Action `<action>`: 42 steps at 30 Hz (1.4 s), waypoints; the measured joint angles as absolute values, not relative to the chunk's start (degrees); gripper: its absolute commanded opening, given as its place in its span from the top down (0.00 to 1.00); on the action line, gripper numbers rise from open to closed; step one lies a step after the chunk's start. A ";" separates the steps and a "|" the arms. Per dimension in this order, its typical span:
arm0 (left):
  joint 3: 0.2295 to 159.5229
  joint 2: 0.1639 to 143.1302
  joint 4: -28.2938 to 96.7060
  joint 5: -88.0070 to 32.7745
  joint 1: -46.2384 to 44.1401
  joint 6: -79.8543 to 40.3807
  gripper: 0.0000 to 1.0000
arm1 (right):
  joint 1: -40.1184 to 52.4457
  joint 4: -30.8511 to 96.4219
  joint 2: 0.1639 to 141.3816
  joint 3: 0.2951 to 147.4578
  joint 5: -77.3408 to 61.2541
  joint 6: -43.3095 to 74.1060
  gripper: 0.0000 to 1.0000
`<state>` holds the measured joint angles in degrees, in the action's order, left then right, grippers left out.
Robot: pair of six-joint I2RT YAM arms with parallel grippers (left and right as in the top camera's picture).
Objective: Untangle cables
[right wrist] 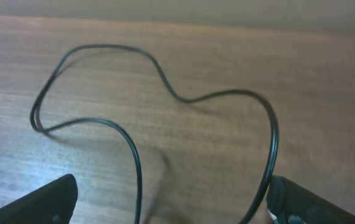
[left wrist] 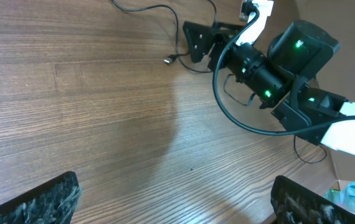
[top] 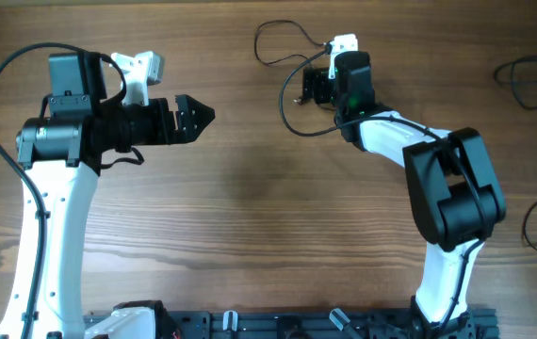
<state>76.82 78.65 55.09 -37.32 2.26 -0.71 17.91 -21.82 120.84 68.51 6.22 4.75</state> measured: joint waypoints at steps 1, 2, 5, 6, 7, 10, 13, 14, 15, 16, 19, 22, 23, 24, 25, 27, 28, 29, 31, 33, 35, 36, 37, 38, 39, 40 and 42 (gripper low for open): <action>76.82 78.65 55.09 -37.32 2.26 -0.73 0.00 | 17.91 -22.52 121.32 68.51 6.20 3.60 0.00; 76.82 78.65 55.07 -37.32 2.26 -0.71 0.00 | 17.91 -22.92 121.93 68.62 6.20 2.39 0.00; 76.82 78.65 55.09 -37.32 2.26 -0.73 0.00 | 17.91 -23.29 125.45 70.11 5.74 -0.56 0.00; 76.82 78.65 55.09 -37.32 2.26 -0.71 0.00 | 17.91 -23.27 126.67 70.57 5.17 -1.63 0.00; 76.82 78.65 55.09 -37.32 2.26 -0.71 0.00 | 17.91 -23.24 127.83 70.87 4.75 -2.26 0.02; 76.82 78.65 55.09 -37.32 2.26 -0.71 0.00 | 17.91 -23.42 130.02 72.93 4.08 -2.72 0.30; 76.82 78.65 55.07 -37.32 2.26 -0.71 0.00 | 17.91 -23.49 132.38 75.99 3.75 -1.50 0.86; 76.82 78.65 55.07 -37.32 2.26 -0.71 0.00 | 17.91 -23.42 132.57 76.29 4.08 -0.58 0.96; 76.82 78.65 55.09 -37.32 2.26 -0.71 0.00 | 17.91 -23.22 132.64 76.47 4.43 0.47 0.96; 76.82 78.65 55.07 -37.32 2.26 -0.71 0.00 | 17.91 -22.76 132.64 76.69 4.86 1.67 0.96; 76.82 78.65 55.11 -37.32 2.26 -0.73 0.00 | 17.91 -16.34 130.43 77.41 5.52 3.09 0.96; 76.82 78.65 55.07 -37.32 2.26 -0.73 0.00 | 17.54 -7.94 121.71 77.32 6.81 3.44 0.96; 76.82 78.65 55.13 -37.30 2.26 -0.71 0.00 | 17.06 -6.22 118.32 77.38 7.68 3.44 0.96; 76.82 78.65 55.07 -37.32 2.26 -0.71 0.00 | 16.12 -4.08 113.43 77.49 9.06 3.46 0.96; 76.82 78.65 55.05 -37.30 2.26 -0.71 0.00 | 15.05 -2.33 109.62 77.67 10.20 3.53 0.96; 76.82 78.65 55.07 -37.32 2.26 -0.71 0.00 | 11.53 0.89 103.33 78.54 12.40 3.68 0.96; 76.82 78.65 55.07 -37.32 2.26 -0.73 0.00 | 9.76 1.74 101.89 78.76 13.10 3.81 0.96; 76.82 78.65 55.09 -37.32 2.26 -0.71 0.00 | 7.79 2.52 101.06 78.89 13.72 3.86 0.96; 76.82 78.65 55.09 -37.32 2.26 -0.73 0.00 | 3.77 3.36 101.14 78.87 14.48 4.67 0.96; 76.82 78.65 55.09 -37.32 2.26 -0.71 0.00 | -0.80 3.64 102.30 78.54 14.66 6.52 0.96; 76.82 78.65 55.11 -37.32 2.26 -0.71 0.00 | -2.96 3.60 103.59 78.35 12.99 7.40 0.96; 76.82 78.65 55.05 -37.32 2.26 -0.73 0.00 | -3.97 3.60 105.14 78.32 10.92 7.86 0.96; 76.82 78.65 55.07 -37.32 2.26 -0.71 0.00 | -4.34 3.57 106.74 78.13 9.10 8.14 0.96; 76.82 78.65 55.09 -37.32 2.26 -0.71 0.00 | -4.32 2.92 108.60 78.11 8.05 8.86 0.96; 76.82 78.65 55.11 -37.32 2.26 -0.71 0.00 | -4.27 2.00 110.39 78.11 7.99 10.22 0.96; 76.82 78.65 55.07 -37.32 2.26 -0.71 0.00 | -4.16 1.72 111.74 78.11 8.67 11.70 0.96; 76.82 78.65 55.07 -37.32 2.26 -0.71 0.00 | -4.01 1.30 116.53 78.02 13.41 17.87 0.96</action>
<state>76.82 78.65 55.07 -37.32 2.26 -0.71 -4.01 1.30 116.53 78.02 13.41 17.87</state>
